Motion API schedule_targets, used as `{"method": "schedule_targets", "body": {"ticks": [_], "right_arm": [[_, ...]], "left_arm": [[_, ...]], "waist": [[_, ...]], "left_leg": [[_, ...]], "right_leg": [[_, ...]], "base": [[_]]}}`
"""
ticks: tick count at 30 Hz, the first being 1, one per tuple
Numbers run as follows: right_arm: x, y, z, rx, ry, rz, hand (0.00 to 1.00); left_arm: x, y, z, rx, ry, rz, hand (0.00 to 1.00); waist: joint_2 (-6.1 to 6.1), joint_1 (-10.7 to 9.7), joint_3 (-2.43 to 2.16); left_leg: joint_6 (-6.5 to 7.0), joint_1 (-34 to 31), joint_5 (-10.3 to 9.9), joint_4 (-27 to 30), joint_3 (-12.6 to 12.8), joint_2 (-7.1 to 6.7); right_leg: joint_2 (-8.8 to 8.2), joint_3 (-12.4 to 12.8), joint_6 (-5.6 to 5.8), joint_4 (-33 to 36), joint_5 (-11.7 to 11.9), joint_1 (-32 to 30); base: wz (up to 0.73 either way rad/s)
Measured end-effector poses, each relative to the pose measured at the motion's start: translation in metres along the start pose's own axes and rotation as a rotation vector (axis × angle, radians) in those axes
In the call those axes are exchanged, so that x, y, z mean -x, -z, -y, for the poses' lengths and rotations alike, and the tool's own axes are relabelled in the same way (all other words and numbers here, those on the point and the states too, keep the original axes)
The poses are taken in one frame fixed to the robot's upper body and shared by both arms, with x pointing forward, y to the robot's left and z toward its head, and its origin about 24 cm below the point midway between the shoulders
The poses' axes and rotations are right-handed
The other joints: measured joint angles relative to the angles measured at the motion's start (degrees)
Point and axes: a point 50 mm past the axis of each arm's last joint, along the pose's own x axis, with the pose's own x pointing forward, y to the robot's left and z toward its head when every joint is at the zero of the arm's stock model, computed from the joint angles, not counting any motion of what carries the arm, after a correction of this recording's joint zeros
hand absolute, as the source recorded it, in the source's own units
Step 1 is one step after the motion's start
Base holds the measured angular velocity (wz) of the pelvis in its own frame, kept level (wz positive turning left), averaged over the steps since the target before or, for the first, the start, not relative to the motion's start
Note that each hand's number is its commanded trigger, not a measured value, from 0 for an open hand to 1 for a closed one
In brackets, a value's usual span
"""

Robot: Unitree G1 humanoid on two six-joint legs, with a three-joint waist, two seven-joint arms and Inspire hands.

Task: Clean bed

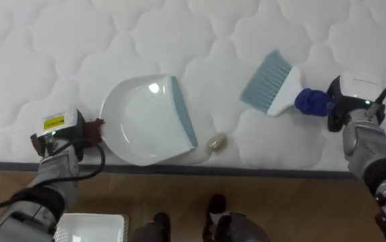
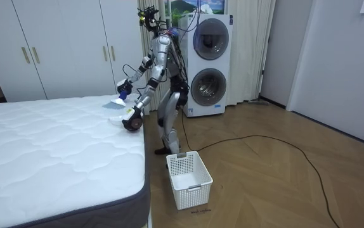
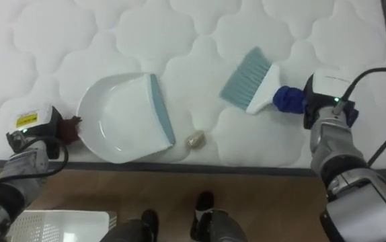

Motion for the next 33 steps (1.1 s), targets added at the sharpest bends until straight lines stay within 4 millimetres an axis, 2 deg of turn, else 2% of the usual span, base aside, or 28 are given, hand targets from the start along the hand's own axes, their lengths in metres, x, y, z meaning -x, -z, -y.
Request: {"method": "schedule_targets", "body": {"ticks": [5,8,14,20,33], "right_arm": [[-0.002,0.003,0.007,0.180,0.021,0.038,1.00],[-0.003,-0.002,0.010,0.280,0.021,0.075,1.00],[-0.005,-0.012,0.018,0.424,0.039,0.146,1.00],[-0.007,-0.016,0.022,0.458,0.019,0.171,1.00],[-0.007,-0.029,0.030,0.498,-0.022,0.229,1.00]], "left_arm": [[-0.002,-0.002,-0.007,-0.085,-0.046,0.040,1.00],[-0.003,-0.001,-0.010,-0.108,-0.060,0.045,1.00],[-0.004,0.001,-0.016,-0.134,-0.091,0.061,1.00],[-0.007,0.006,-0.025,-0.166,-0.119,0.079,1.00],[-0.009,0.017,-0.034,-0.216,-0.086,0.119,1.00]], "waist": [[-0.05,1.36,0.05],[-0.59,1.47,0.41],[-0.97,1.43,0.62],[-2.14,0.84,1.26],[-2.20,-0.32,1.23]], "left_leg": [[-0.02,0.26,0.01,-0.11,0.14,0.31],[-0.09,0.91,-0.01,-1.03,0.16,0.86],[-0.17,0.89,0.04,-1.33,0.07,1.26],[-0.19,0.83,0.07,-1.33,0.19,1.46],[-0.20,1.23,0.09,-2.28,0.56,1.98]], "right_leg": [[0.76,0.14,-0.08,-1.17,0.53,0.64],[1.06,-0.02,-0.05,-2.08,0.57,1.39],[1.64,-0.22,0.04,-3.43,0.77,1.93],[1.81,-0.41,0.17,-4.27,0.86,2.10],[2.88,-0.04,0.41,-6.81,1.99,2.97]], "base": [[-0.06],[-0.02],[0.00],[0.00],[-0.02]]}}
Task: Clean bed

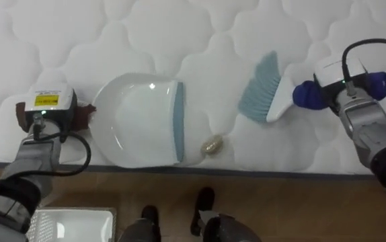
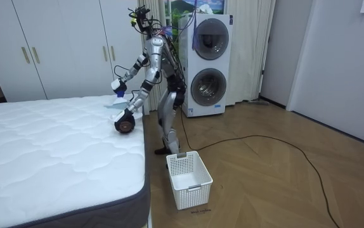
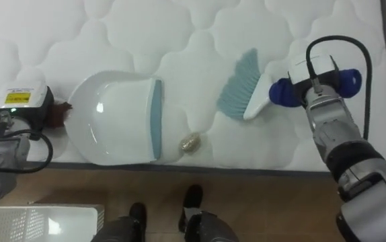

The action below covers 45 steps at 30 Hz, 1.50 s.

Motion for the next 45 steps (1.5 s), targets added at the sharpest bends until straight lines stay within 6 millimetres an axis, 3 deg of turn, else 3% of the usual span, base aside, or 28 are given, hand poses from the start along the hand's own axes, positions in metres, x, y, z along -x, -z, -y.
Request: {"method": "schedule_targets", "body": {"ticks": [12,15,19,29,45], "right_arm": [[0.007,-0.020,-0.009,0.013,-0.088,0.092,1.00],[0.008,-0.023,-0.012,0.012,-0.116,0.103,1.00],[0.013,-0.031,-0.017,0.007,-0.127,0.142,1.00],[0.029,-0.047,-0.038,-0.007,-0.157,0.203,1.00],[0.044,-0.060,-0.046,-0.055,-0.172,0.254,1.00]], "left_arm": [[0.008,-0.005,0.014,0.007,0.069,0.037,1.00],[0.011,-0.007,0.020,-0.002,0.095,0.053,1.00],[0.014,-0.007,0.027,-0.005,0.121,0.061,1.00],[0.023,-0.004,0.041,-0.013,0.154,0.061,1.00],[0.025,-0.003,0.043,-0.013,0.163,0.060,1.00]], "waist": [[-0.26,0.10,-0.21],[-0.28,0.21,-0.51],[-0.64,0.19,-1.48],[-0.87,-0.10,-2.49],[-0.79,-0.52,-2.54]], "left_leg": [[0.00,2.59,0.00,-0.33,0.64,0.17],[0.00,2.96,0.00,-0.82,0.79,0.23],[-0.16,3.41,0.09,-1.21,0.86,0.21],[-0.20,3.90,0.12,-1.67,1.22,0.21],[-0.23,4.02,0.12,-2.20,1.14,0.20]], "right_leg": [[0.58,0.57,0.07,-0.13,0.10,2.15],[0.67,0.64,-0.04,-0.10,0.17,2.35],[0.76,0.76,-0.17,-0.09,0.25,2.43],[0.75,0.55,-0.25,-0.45,0.30,2.69],[0.94,0.39,-0.29,-1.17,0.49,3.02]], "base": [[-0.02],[0.00],[-0.03],[-0.02],[0.00]]}}
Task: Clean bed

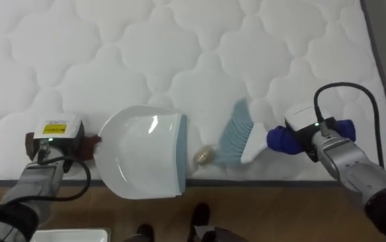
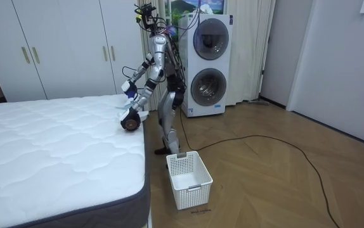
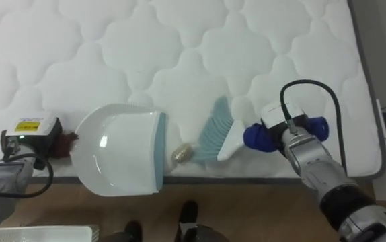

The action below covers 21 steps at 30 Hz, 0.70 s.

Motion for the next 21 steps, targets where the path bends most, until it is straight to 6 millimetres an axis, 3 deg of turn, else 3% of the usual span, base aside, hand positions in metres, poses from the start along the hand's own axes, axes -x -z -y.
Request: {"method": "schedule_targets", "body": {"ticks": [4,21], "right_arm": [[0.001,-0.003,0.002,-0.006,0.010,0.009,1.00],[0.013,-0.057,0.016,-0.091,0.111,0.172,1.00]], "left_arm": [[0.001,0.001,0.003,-0.001,0.004,-0.004,1.00],[0.010,0.012,0.022,0.011,0.024,-0.058,1.00]], "waist": [[-0.05,-0.25,-0.03],[-0.22,-2.09,-0.33]], "left_leg": [[0.00,0.26,0.00,-0.44,0.13,-0.17],[-0.08,1.81,0.09,-1.77,1.43,-0.13]], "right_leg": [[-0.03,0.24,0.02,-0.03,-0.01,-0.03],[0.64,1.54,0.21,-1.07,0.28,0.89]], "base": [[0.00],[-0.03]]}}
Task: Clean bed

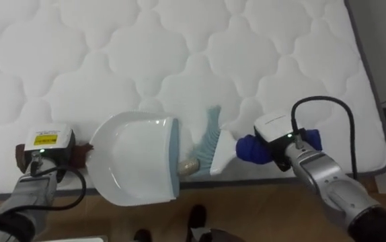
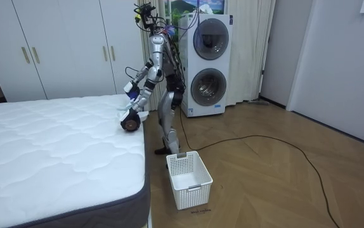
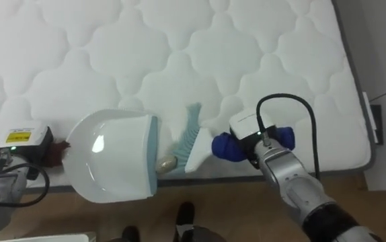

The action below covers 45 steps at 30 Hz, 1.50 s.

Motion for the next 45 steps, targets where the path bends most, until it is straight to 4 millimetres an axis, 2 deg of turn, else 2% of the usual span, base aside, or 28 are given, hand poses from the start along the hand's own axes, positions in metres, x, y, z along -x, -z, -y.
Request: {"method": "schedule_targets", "body": {"ticks": [3,5,8,12,14,20,25,32,40,45], "right_arm": [[0.001,-0.007,0.012,-0.009,0.041,0.028,1.00],[0.001,-0.018,0.024,-0.024,0.089,0.067,1.00],[0.000,-0.033,0.028,-0.027,0.101,0.115,1.00],[-0.001,-0.039,0.028,-0.078,0.047,0.152,1.00],[-0.003,-0.038,0.029,-0.115,0.012,0.158,1.00],[-0.003,-0.036,0.026,-0.174,-0.039,0.161,1.00],[-0.006,-0.034,0.024,-0.210,-0.065,0.155,1.00],[-0.006,-0.026,0.025,-0.175,-0.052,0.143,1.00],[-0.003,-0.012,0.023,-0.162,-0.030,0.140,1.00],[-0.004,0.003,0.011,-0.320,-0.033,0.113,1.00]], "left_arm": [[0.000,-0.001,0.000,0.002,-0.001,0.000,1.00],[0.000,0.000,0.000,-0.003,-0.001,-0.012,1.00],[0.000,-0.002,-0.002,0.000,-0.009,-0.006,1.00],[0.000,-0.004,-0.002,-0.010,-0.012,0.013,1.00],[0.001,-0.004,-0.001,-0.016,-0.013,0.015,1.00],[0.001,-0.005,-0.001,-0.017,-0.017,0.015,1.00],[0.001,-0.006,-0.002,-0.020,-0.037,0.017,1.00],[0.001,-0.008,-0.004,-0.008,-0.072,0.026,1.00],[0.001,-0.014,-0.005,0.006,-0.095,0.038,1.00],[0.005,-0.013,0.003,0.041,-0.093,0.029,1.00]], "waist": [[-0.01,-0.06,-0.01],[-0.02,-0.06,-0.02],[-0.12,0.61,-0.09],[-0.51,1.33,-0.34],[-0.98,1.49,-0.67],[-1.08,1.80,-0.74],[-0.79,1.87,-0.53],[0.06,1.89,0.10],[0.25,2.59,0.06],[0.24,2.60,0.06]], "left_leg": [[-0.01,-0.07,0.01,-0.25,0.14,-0.01],[-0.08,-0.09,0.05,-0.31,0.16,0.00],[-0.10,-0.34,0.06,-0.31,0.30,-0.06],[-0.05,-0.34,0.08,-0.60,0.34,-0.27],[-0.04,-0.22,0.09,-0.64,0.33,-0.26],[-0.02,-0.19,0.10,-0.62,0.31,-0.12],[-0.03,-0.47,0.07,-0.62,0.24,-0.12],[-0.03,-1.75,0.08,-0.55,0.11,-0.25],[0.00,-1.93,0.10,-0.22,-0.03,-0.29],[0.05,0.06,0.13,-0.46,0.10,-0.07]], "right_leg": [[0.09,0.07,0.00,-0.13,0.12,-0.21],[0.13,0.20,-0.01,-0.07,0.12,-0.36],[0.10,0.46,-0.01,0.13,0.11,-0.84],[-0.04,0.80,0.03,0.18,0.09,-1.01],[-0.03,0.87,0.04,0.16,0.09,-0.99],[-0.07,0.82,0.06,0.16,0.11,-0.94],[-0.04,0.19,0.05,0.06,0.10,-0.98],[-0.21,0.05,0.05,0.16,0.10,-2.15],[-0.30,0.06,0.09,0.24,0.07,-2.15],[-0.73,0.23,0.23,0.35,-0.02,-0.45]], "base": [[-0.01],[-0.02],[-0.01],[-0.01],[0.00],[0.00],[0.03],[0.00],[0.00],[-0.01]]}}
